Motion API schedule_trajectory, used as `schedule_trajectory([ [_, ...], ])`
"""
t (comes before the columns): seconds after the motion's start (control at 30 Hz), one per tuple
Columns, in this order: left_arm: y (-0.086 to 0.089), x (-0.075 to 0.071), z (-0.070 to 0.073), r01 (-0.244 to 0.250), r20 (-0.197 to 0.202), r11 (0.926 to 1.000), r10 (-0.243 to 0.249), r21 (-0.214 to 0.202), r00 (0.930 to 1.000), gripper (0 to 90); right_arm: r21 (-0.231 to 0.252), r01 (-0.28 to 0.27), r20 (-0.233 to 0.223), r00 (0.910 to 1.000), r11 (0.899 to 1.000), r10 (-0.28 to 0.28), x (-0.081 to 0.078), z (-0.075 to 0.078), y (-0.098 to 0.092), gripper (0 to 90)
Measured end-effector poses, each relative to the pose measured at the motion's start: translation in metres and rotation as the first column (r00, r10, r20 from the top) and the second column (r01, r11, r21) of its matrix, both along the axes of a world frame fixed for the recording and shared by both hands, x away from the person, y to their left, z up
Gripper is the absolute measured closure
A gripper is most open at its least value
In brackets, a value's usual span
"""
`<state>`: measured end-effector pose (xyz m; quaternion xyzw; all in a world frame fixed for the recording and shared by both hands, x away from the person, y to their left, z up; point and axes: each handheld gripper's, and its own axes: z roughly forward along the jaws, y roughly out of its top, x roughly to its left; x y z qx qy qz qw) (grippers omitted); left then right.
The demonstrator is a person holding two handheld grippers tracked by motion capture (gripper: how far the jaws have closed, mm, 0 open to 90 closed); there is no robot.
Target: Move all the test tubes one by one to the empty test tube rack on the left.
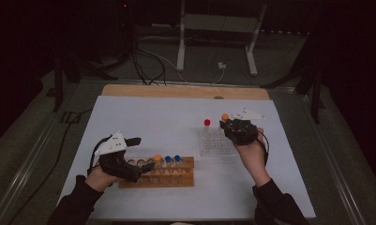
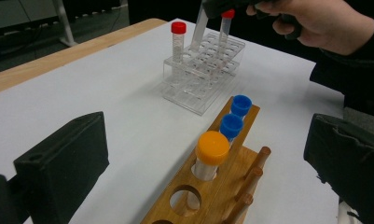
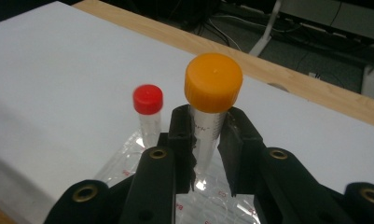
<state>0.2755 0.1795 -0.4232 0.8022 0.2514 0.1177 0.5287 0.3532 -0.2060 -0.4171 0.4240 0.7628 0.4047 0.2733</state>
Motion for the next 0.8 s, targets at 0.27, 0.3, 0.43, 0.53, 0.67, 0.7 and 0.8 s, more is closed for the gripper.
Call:
schedule_trajectory([
  [0.27, -0.001, 0.002, 0.003, 0.006, -0.002, 1.0000, -0.006, -0.003, 1.0000, 0.7, 0.015, -0.046, 0.020, 0.9988, 0.999, 0.045, -0.011, 0.013, 0.006, 75.1],
  [0.3, -0.001, 0.002, 0.004, 0.007, -0.001, 1.0000, -0.007, -0.004, 1.0000, 0.7, 0.017, -0.057, 0.021, 0.9982, 0.998, 0.056, -0.013, 0.014, 0.008, 75.1],
  [0.43, -0.002, 0.004, 0.007, 0.006, 0.007, 1.0000, -0.006, 0.003, 1.0000, 0.7, 0.023, -0.105, 0.019, 0.9944, 0.994, 0.104, -0.019, 0.018, 0.018, 75.1],
  [0.53, -0.003, 0.006, 0.010, 0.013, 0.011, 0.9999, -0.013, -0.001, 0.9999, 0.7, 0.029, -0.142, 0.010, 0.9898, 0.989, 0.142, -0.023, 0.017, 0.027, 75.1],
  [0.67, -0.009, 0.008, 0.015, 0.022, 0.015, 0.9998, -0.022, 0.000, 0.9996, 0.7, 0.026, -0.192, -0.014, 0.9812, 0.981, 0.193, -0.026, 0.010, 0.042, 75.1],
  [0.7, -0.011, 0.010, 0.016, 0.027, 0.014, 0.9996, -0.027, 0.003, 0.9995, 0.7, 0.027, -0.203, -0.021, 0.9789, 0.979, 0.203, -0.026, 0.008, 0.045, 75.1],
  [0.8, -0.016, 0.014, 0.018, 0.036, 0.012, 0.9993, -0.036, 0.005, 0.9993, 0.8, 0.022, -0.226, -0.032, 0.9734, 0.974, 0.227, -0.027, 0.006, 0.053, 75.1],
])
